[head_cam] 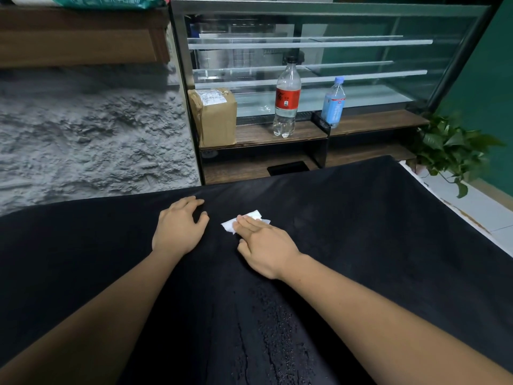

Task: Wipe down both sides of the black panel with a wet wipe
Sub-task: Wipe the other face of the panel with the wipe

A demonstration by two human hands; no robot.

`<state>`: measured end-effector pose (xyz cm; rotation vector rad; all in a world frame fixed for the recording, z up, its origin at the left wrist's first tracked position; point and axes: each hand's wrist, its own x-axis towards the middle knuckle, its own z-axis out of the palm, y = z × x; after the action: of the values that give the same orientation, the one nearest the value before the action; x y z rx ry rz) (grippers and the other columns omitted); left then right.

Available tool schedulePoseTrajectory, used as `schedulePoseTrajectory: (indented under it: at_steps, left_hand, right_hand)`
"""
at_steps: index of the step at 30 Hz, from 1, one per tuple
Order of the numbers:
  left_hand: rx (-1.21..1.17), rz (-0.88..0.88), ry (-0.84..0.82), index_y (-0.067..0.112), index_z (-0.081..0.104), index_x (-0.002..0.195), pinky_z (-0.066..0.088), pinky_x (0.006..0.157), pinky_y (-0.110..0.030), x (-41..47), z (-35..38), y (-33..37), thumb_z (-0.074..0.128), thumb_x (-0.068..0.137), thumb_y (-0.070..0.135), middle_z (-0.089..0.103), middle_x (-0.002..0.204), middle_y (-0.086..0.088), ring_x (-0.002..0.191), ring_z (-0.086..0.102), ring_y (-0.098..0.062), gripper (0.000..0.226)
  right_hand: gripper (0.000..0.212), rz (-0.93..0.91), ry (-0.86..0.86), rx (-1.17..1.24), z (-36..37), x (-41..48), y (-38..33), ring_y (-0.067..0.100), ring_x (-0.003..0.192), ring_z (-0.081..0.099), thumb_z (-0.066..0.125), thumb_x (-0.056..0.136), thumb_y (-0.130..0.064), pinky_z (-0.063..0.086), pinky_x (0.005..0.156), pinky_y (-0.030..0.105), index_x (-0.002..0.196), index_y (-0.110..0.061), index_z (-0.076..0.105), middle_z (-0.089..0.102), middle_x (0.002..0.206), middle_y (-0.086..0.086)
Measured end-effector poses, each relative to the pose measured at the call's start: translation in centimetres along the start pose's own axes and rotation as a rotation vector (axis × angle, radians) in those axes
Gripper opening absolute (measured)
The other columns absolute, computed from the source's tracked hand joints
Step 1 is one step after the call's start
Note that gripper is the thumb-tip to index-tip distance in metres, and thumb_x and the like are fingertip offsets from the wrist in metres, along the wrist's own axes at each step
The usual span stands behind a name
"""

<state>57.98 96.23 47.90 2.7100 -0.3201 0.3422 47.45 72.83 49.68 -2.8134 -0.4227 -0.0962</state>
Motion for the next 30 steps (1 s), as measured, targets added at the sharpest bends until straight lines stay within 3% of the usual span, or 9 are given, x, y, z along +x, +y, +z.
schedulePoseTrajectory:
  at_steps: [2,10,14,20,30]
  left_hand:
    - [0.002,-0.001,-0.006,0.032,0.059,0.145,0.032,0.121,-0.044,0.0,-0.1,0.0,0.051,0.102,0.048,0.052,0.155,0.009,0.144,0.045,-0.015,0.047]
    - [-0.001,-0.003,-0.009,0.032,0.058,0.146,0.031,0.122,-0.044,-0.1,-0.2,0.1,0.051,0.103,0.048,0.051,0.156,0.009,0.145,0.044,-0.015,0.047]
    - [-0.010,-0.008,-0.012,0.032,0.058,0.146,0.030,0.122,-0.043,-0.1,-0.2,0.1,0.051,0.103,0.048,0.051,0.156,0.009,0.145,0.043,-0.015,0.047]
    - [-0.006,-0.006,-0.018,0.032,0.059,0.146,0.031,0.121,-0.044,0.0,-0.2,0.0,0.051,0.103,0.048,0.051,0.156,0.009,0.144,0.044,-0.016,0.047]
    - [-0.009,-0.010,-0.015,0.032,0.059,0.144,0.031,0.121,-0.045,0.0,0.0,-0.1,0.049,0.102,0.049,0.052,0.155,0.008,0.144,0.045,-0.017,0.047]
  right_hand:
    - [0.051,0.016,0.009,0.006,-0.3,-0.3,0.8,0.001,0.157,0.017,0.030,0.104,-0.036,0.032,0.120,0.031,0.154,-0.032,0.040,0.027,0.170,-0.014]
    - [0.049,0.115,0.012,-0.017,-2.2,-2.0,4.7,-0.001,0.156,0.018,0.031,0.104,-0.034,0.034,0.116,0.029,0.153,-0.037,0.040,0.025,0.170,-0.016]
    - [0.046,0.201,0.022,-0.045,-3.6,-3.2,7.3,0.001,0.154,0.024,0.033,0.104,-0.034,0.040,0.110,0.033,0.148,-0.037,0.044,0.027,0.170,-0.017]
    - [0.049,0.320,0.012,-0.065,-5.1,-5.0,10.6,0.003,0.156,0.023,0.033,0.104,-0.034,0.039,0.112,0.038,0.153,-0.037,0.041,0.026,0.170,-0.015]
    - [0.062,0.540,0.055,-0.117,-3.0,-4.3,7.5,0.012,0.160,0.011,0.025,0.108,-0.041,0.023,0.124,0.033,0.162,-0.013,0.030,0.020,0.174,0.003]
